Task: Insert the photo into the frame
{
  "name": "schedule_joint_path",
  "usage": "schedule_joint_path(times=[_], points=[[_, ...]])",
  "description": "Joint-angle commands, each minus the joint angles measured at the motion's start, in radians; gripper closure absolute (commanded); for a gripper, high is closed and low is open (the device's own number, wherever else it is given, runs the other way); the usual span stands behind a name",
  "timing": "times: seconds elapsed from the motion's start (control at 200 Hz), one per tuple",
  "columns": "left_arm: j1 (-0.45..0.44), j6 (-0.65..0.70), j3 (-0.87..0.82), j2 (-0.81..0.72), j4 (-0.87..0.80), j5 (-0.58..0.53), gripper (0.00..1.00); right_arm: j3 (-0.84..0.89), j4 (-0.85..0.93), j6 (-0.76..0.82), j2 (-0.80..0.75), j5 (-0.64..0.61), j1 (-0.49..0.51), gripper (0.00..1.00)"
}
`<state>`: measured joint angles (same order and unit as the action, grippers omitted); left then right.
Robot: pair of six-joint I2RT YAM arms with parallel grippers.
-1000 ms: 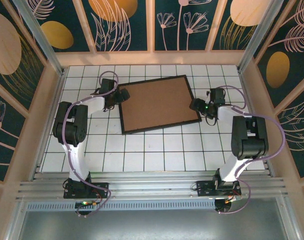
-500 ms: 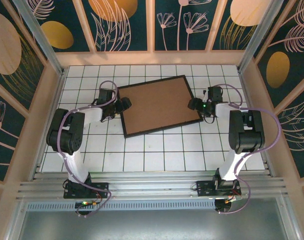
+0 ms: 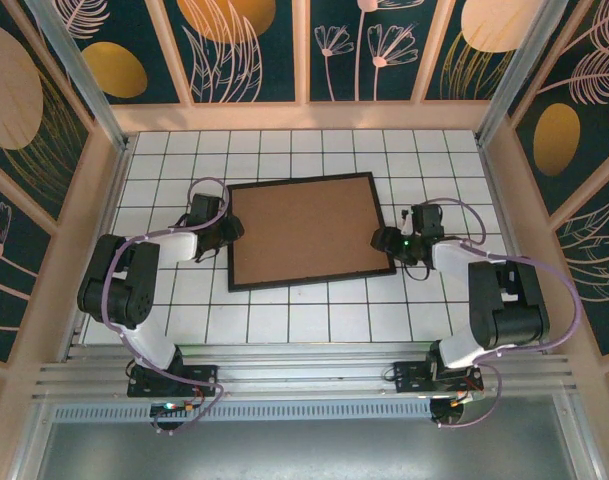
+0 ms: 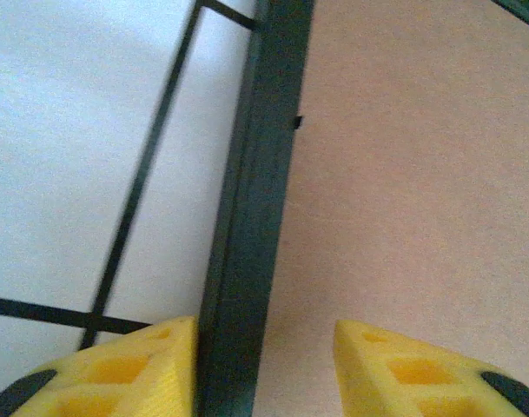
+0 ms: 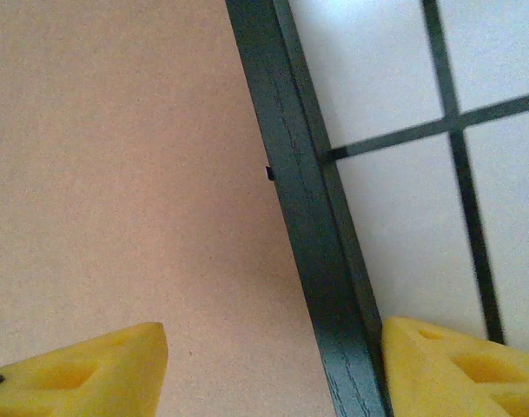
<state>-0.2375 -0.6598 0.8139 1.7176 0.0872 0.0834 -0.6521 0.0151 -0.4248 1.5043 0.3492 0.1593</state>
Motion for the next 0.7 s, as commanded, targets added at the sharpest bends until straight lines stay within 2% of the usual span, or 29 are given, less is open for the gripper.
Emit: schedule_joint_path(times=[0.0,0.245,0.395,0.525,0.696], points=[[-0.029,0.072,0.025,-0.010,-0.071,0.011,0.61,0.031,0.013,-0.050,-0.031,0.086,0.047,0.35],[-0.029,0.146,0.061,0.062,-0.081,-0.023,0.71,0.003,0.072,0.020,-0.122,-0.037,0.037,0.40],[-0.029,0.207,0.076,0.084,-0.067,0.009,0.76,-0.071,0.092,0.082,-0.125,-0.149,-0.001,0.40],[-0.029,0.258,0.076,0.078,-0.047,0.038,0.78,-0.172,0.093,0.125,-0.039,-0.188,-0.017,0.40],[-0.029,0.288,0.086,0.067,-0.062,0.000,0.79,-0.308,0.141,0.160,0.113,-0.129,-0.067,0.40]])
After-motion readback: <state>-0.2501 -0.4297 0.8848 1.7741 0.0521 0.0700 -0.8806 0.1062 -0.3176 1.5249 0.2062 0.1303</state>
